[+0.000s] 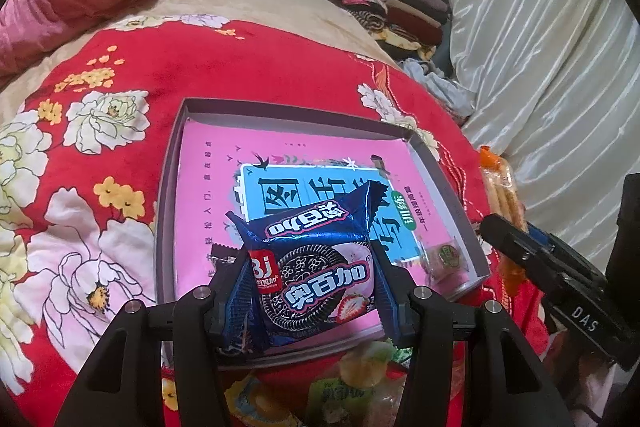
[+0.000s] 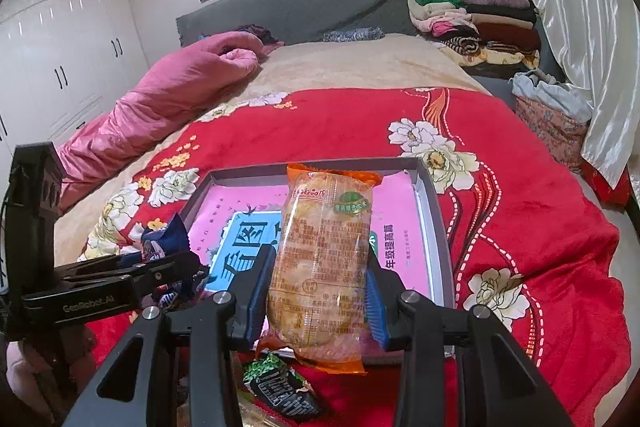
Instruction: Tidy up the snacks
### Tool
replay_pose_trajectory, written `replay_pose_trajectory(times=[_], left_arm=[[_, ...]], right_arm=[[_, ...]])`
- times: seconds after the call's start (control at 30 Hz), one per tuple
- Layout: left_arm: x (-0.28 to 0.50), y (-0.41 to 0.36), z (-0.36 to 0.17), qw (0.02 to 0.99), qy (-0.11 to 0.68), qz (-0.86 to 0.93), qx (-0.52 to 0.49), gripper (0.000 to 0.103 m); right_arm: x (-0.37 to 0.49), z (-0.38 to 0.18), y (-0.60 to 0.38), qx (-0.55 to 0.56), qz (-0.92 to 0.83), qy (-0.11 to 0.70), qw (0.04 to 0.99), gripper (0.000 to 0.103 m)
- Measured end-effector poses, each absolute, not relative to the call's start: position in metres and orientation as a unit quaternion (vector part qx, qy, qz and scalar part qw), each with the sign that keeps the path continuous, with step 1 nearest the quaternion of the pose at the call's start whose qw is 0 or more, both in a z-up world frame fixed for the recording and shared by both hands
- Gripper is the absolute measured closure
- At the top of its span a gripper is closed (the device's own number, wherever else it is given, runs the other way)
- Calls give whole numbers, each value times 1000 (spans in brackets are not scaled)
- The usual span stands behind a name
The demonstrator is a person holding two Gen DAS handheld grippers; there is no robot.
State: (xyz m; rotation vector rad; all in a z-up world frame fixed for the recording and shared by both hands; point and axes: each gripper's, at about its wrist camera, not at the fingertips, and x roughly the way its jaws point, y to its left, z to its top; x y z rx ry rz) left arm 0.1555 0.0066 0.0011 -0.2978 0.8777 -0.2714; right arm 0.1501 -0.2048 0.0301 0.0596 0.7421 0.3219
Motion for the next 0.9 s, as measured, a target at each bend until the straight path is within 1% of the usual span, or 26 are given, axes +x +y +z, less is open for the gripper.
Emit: replay_pose_trajectory(times=[0.9], left_arm=[[167,-2,-23,873,448,-142,-134,48]], right_arm=[[168,-13,-191,15,162,413,896,61]])
